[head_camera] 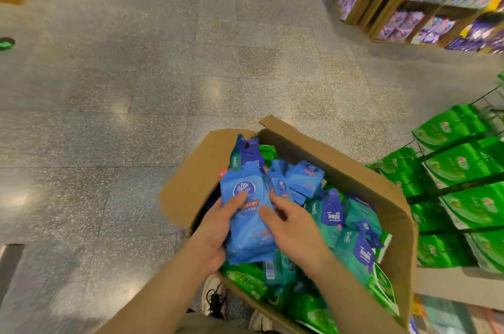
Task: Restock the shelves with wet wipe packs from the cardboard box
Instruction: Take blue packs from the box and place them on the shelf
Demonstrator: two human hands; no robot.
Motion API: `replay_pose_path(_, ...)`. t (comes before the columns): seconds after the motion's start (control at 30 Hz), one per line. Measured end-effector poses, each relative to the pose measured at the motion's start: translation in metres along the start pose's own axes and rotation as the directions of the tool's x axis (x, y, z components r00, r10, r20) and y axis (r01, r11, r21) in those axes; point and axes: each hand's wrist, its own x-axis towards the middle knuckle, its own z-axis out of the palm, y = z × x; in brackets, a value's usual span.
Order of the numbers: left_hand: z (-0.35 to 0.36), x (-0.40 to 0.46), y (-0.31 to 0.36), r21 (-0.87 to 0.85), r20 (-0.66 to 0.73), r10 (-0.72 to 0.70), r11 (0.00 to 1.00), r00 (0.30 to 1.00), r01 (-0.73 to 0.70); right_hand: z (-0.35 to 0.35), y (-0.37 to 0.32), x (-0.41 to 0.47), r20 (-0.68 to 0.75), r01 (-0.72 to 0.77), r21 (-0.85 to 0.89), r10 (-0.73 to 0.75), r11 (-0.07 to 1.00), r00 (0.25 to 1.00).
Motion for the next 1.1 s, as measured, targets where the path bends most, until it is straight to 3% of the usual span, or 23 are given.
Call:
replay_pose_path(0.07, -0.013, 0.001, 0.001, 0.057, -0.062, 0.044, 0.998, 0.997, -0.04, 0.003, 0.014, 0.013, -0.027, -0.054, 0.014, 0.054, 0.998, 0.998)
replay_pose_path(0.17, -0.028, 0.0, 0.001, 0.018, -0.116, 0.031, 0.999, 0.993, -0.029, 0.004, 0.048, 0.041, -0.359, -0.129, -0.196, 0.051, 0.972, 0.932)
replay_pose_path(0.2, -0.032, -0.001, 0.001, 0.001, -0.136, 0.025, 1.0, 0.99, -0.025, 0.005, 0.056, 0.047, -0.403, -0.172, -0.258, 0.056, 0.951, 0.914)
replay_pose_path(0.3, -0.04, -0.004, 0.001, -0.046, -0.182, -0.006, 0.999, 0.983, -0.002, 0.011, 0.071, 0.062, -0.292, -0.306, -0.194, 0.243, 0.932, 0.925)
replay_pose_path(0.43, -0.045, -0.006, 0.004, -0.069, -0.188, -0.044, 0.997, 0.981, 0.032, 0.009, 0.079, 0.07, -0.305, -0.341, -0.083, 0.302, 0.936, 0.903)
replay_pose_path(0.53, -0.043, -0.005, 0.005, -0.023, -0.192, -0.015, 1.0, 0.981, 0.011, 0.003, 0.07, 0.059, -0.229, -0.353, 0.123, 0.373, 0.927, 0.899)
replay_pose_path(0.6, -0.038, -0.002, 0.005, 0.003, -0.195, 0.002, 1.0, 0.981, -0.001, 0.002, 0.058, 0.047, -0.213, -0.28, 0.198, 0.32, 0.939, 0.923)
replay_pose_path(0.67, -0.031, 0.004, 0.004, 0.045, -0.219, 0.018, 0.999, 0.976, -0.009, 0.006, 0.041, 0.034, -0.225, -0.183, 0.145, 0.212, 0.972, 0.951)
replay_pose_path(0.77, -0.018, 0.014, 0.004, 0.072, -0.225, 0.037, 0.997, 0.974, -0.021, 0.019, 0.015, 0.014, -0.231, -0.053, -0.065, 0.036, 0.997, 0.972)
replay_pose_path(0.87, -0.006, 0.016, 0.005, -0.005, -0.074, -0.023, 1.0, 0.997, 0.023, 0.033, -0.002, 0.0, -0.242, 0.066, -0.358, -0.161, 0.931, 0.957)
replay_pose_path(0.93, -0.006, 0.018, 0.004, -0.024, -0.034, -0.008, 1.0, 0.999, 0.007, 0.041, -0.003, -0.004, -0.217, 0.101, -0.443, -0.216, 0.891, 0.952)
replay_pose_path(1.03, -0.013, 0.023, -0.001, -0.027, -0.05, -0.001, 1.0, 0.999, -0.001, 0.044, -0.002, -0.004, -0.136, 0.15, -0.439, -0.231, 0.886, 0.964)
replay_pose_path(1.1, -0.017, 0.025, -0.001, -0.035, -0.057, 0.014, 0.999, 0.998, -0.016, 0.036, 0.008, 0.007, -0.219, 0.16, -0.245, -0.216, 0.956, 0.952)
